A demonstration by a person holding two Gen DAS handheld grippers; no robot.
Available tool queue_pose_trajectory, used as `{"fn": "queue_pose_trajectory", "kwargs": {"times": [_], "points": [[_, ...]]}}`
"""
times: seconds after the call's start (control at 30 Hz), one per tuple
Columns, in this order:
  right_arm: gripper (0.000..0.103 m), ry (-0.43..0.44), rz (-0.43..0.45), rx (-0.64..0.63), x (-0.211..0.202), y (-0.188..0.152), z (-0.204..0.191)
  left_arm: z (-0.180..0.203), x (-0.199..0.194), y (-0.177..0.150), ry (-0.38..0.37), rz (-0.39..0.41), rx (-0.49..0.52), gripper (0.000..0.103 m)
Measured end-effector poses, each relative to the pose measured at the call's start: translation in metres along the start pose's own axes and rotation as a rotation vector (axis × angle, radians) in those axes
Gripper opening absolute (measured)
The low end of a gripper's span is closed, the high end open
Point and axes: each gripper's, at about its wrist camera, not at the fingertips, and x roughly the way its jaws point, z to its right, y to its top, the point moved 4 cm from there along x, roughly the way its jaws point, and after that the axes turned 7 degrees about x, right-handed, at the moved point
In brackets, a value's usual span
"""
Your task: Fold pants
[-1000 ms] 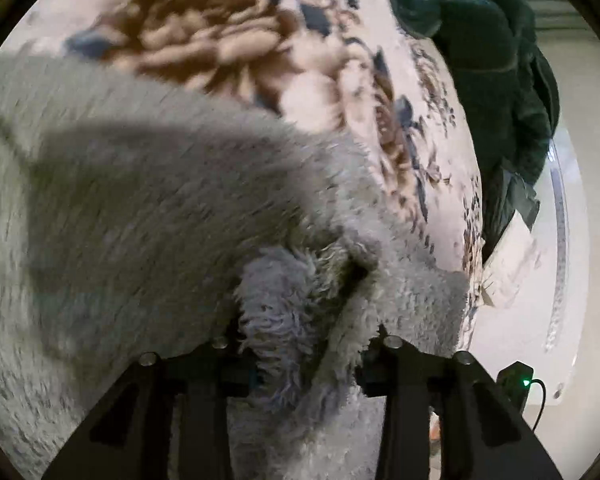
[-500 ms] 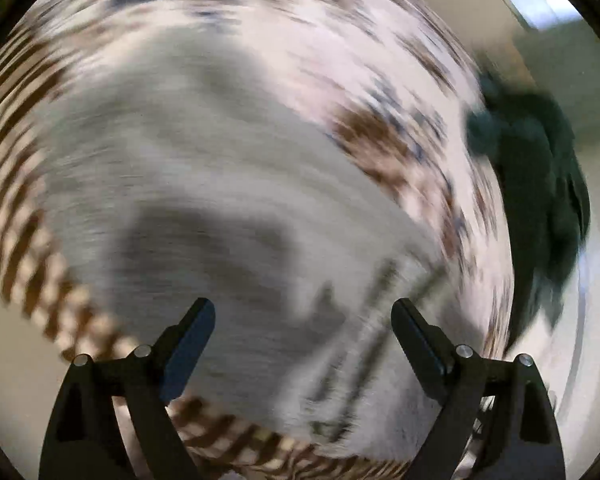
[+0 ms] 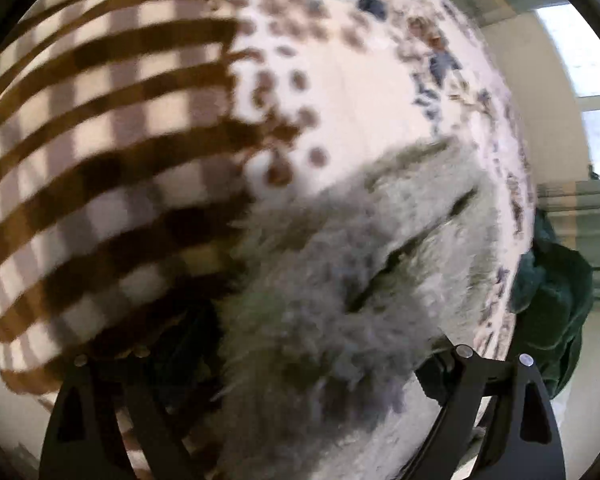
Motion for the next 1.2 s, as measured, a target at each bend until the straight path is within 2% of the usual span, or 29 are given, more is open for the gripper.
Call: {"fn": "queue_pose_trajectory", "kwargs": {"times": [0.03,0.07,0.1,0.23,0.37,0.47,0.57,0.73,0.83,0.97,1.1,1.2], "points": [[0.092,-0.005,0.001,0.001,0.001,0.000,-0.001,0.006,-0.005,-0.001,-0.019,0.024,0.020,0.078],[0.092,-0.010,0.003,0.003,0.002,0.000,-0.001,0.012,-0.010,-0.002,-0.048,0.053,0.055,0.043],[0.092,-0.012,0.003,0.004,0.002,0.000,-0.002,0.021,-0.017,-0.003,-0.049,0.076,0.114,0.020],[0.092,-0.014,0.012,0.003,0.002,-0.001,-0.001,0.058,-0.044,-0.012,-0.072,0.167,0.299,0.018],[0.092,-0.010,0.024,-0.019,0.000,-0.006,0.000,0.108,-0.076,-0.032,-0.160,0.205,0.419,0.017],[0.092,-0.005,0.035,-0.057,-0.002,-0.010,0.000,0.155,-0.096,-0.055,-0.229,0.213,0.522,0.017],[0.092,0.020,0.030,-0.072,-0.007,-0.014,0.003,0.214,-0.112,-0.095,-0.287,0.186,0.648,0.017],[0.092,0.097,0.048,-0.054,-0.037,-0.016,0.027,0.289,-0.113,-0.184,-0.376,0.073,0.810,0.017],[0.092,0.112,0.064,-0.020,-0.056,-0.013,0.059,0.324,-0.091,-0.242,-0.404,-0.035,0.872,0.017],[0.092,0.097,0.089,0.047,-0.074,-0.008,0.116,0.353,-0.060,-0.312,-0.404,-0.143,0.972,0.017],[0.092,0.070,0.117,0.137,-0.092,-0.002,0.190,0.375,-0.026,-0.373,-0.372,-0.251,1.066,0.017],[0.092,0.059,0.122,0.187,-0.101,-0.002,0.233,0.382,0.002,-0.403,-0.271,-0.361,1.082,0.023]]}}
